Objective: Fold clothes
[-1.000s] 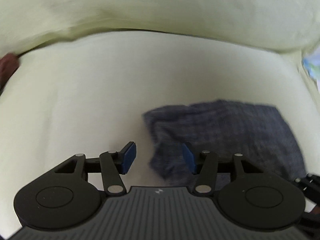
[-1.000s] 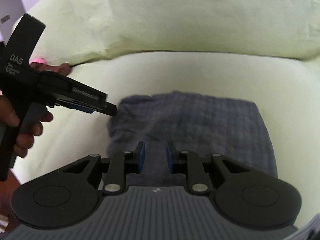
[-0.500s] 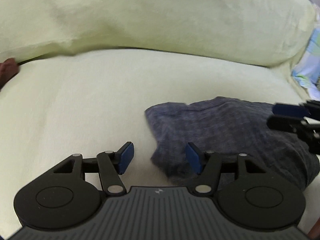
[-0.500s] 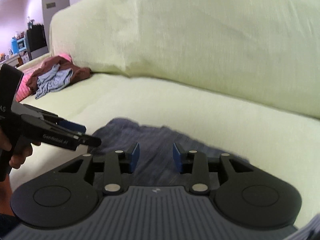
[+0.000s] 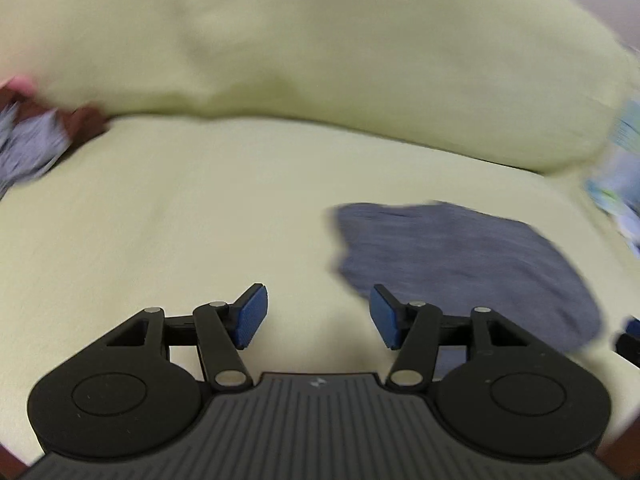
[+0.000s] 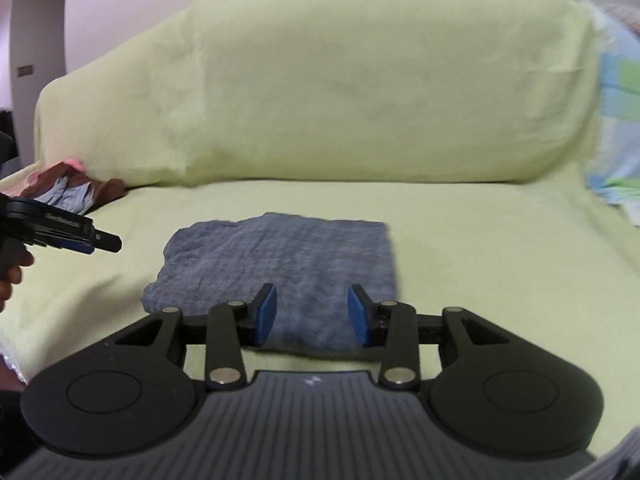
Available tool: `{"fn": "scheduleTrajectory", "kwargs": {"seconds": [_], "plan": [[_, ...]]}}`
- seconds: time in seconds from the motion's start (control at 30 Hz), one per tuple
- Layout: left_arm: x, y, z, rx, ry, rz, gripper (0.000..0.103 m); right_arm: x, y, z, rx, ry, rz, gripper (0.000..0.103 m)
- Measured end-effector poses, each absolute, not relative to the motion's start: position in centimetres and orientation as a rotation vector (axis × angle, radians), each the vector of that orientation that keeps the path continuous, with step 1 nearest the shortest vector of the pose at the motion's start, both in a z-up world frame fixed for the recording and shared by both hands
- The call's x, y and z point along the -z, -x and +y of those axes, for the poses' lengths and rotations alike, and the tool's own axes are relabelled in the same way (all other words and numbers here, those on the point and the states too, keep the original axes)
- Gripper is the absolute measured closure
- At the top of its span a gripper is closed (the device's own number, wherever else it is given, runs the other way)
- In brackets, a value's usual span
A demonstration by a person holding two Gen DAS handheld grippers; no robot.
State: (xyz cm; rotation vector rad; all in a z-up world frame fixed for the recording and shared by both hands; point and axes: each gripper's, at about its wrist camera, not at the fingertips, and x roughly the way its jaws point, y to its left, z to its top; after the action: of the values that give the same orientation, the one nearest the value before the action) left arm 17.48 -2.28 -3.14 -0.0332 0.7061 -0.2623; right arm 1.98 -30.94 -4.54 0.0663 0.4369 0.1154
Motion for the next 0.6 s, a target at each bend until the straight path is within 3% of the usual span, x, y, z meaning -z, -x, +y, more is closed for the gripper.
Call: {"fn": "scheduleTrajectory", "kwargs": {"seconds": [0.17,0.2,0.23,0.27,0.4,0.47,0.5,0.6], "plan": [[4.4,-15.3,-6.7,0.382,0.01,0.72,0.042,5.1,0.8,-30.7,-0.094,-0.062,0.478,0.067],[4.6,-15.5,-7.3,0.385,0.01,0.715,0.041,5.1,1.1,-31.0,-0.09,-0.086,0.471,0.081],[4.7,-15.8,-7.7,0.372,0.003,0.71,0.041,5.0,0.9,-31.2,-0.087,-0.108,0.462,0.102],[4.9,-16.2,-8.2,0.357,-0.004,0.704,0.041,4.6,0.4,-31.4,-0.085,-0.124,0.438,0.103],[6.3,-18.7,-9.5,0.365,0.01,0.722,0.041,3.9,-3.1,-31.8,-0.08,-0.136,0.392,0.103],[6.7,-18.8,-9.7,0.385,-0.005,0.73,0.041,4.3,-4.0,-33.1,-0.065,-0.201,0.397,0.088],[6.9,-18.6,-9.6,0.384,-0.018,0.725,0.041,4.7,-4.1,-33.9,-0.063,-0.225,0.403,0.067],[7.5,-18.1,-9.1,0.374,-0.038,0.72,0.041,6.3,-4.3,-35.7,-0.053,-0.165,0.432,0.067]]}}
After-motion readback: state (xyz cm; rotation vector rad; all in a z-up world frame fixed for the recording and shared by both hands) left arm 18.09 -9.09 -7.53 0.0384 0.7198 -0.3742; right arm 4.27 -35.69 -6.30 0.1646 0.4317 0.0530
